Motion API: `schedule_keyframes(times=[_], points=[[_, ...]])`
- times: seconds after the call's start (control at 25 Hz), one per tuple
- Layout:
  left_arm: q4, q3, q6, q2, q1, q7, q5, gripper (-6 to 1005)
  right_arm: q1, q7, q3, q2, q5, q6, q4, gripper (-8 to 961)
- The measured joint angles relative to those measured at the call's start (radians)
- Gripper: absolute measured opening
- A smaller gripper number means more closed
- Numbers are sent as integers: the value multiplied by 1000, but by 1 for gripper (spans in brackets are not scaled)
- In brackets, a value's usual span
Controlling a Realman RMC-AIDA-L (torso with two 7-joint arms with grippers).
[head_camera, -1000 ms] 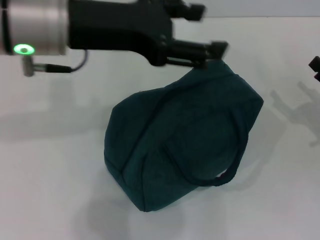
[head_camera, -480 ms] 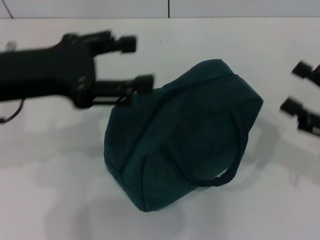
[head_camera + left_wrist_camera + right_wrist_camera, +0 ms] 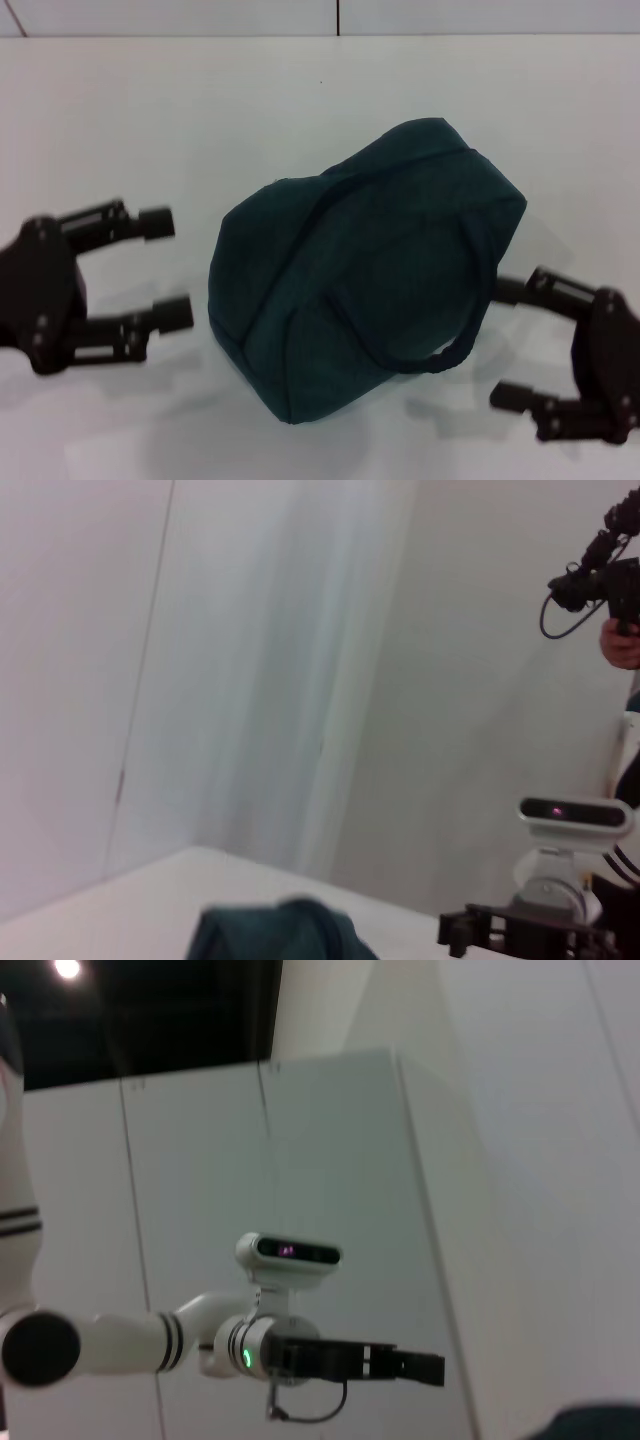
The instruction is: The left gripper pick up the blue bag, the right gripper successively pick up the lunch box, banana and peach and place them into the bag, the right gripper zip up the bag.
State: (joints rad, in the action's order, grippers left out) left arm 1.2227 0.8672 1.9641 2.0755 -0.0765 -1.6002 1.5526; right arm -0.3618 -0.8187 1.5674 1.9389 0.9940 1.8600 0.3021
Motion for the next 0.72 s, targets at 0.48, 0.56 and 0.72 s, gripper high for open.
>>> schedule_keyframes(times=[0.48, 0.56, 0.72], points=[[-306, -157, 5, 6, -3, 397, 288, 878, 42, 51, 3, 54, 135, -197, -5, 872], [-348, -177, -6, 2, -4, 435, 302, 878, 50, 51, 3, 60, 149, -235, -5, 872], [-365, -181, -24, 2, -2, 446, 334, 878, 59, 60, 0, 62, 152, -271, -5, 872]])
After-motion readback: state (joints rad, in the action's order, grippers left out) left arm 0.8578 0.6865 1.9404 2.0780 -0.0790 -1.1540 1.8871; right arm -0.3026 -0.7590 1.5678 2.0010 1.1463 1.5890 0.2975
